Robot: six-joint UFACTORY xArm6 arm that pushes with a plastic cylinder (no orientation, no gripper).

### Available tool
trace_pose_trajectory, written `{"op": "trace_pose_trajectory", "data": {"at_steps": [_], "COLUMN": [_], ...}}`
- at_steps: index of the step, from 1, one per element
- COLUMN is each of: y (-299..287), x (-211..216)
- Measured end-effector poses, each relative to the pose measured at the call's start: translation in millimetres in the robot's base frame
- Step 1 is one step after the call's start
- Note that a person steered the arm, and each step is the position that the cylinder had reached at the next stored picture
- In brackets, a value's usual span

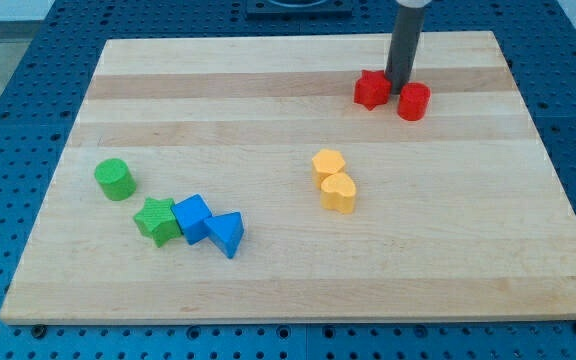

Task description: Move the red star to the left side of the board

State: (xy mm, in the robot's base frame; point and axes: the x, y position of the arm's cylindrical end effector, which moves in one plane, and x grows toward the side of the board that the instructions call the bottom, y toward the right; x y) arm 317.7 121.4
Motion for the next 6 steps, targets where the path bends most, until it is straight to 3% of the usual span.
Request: {"op": "trace_pose_trajectory", "data": {"at_steps": [6], "y": [-118], "x": [34]}}
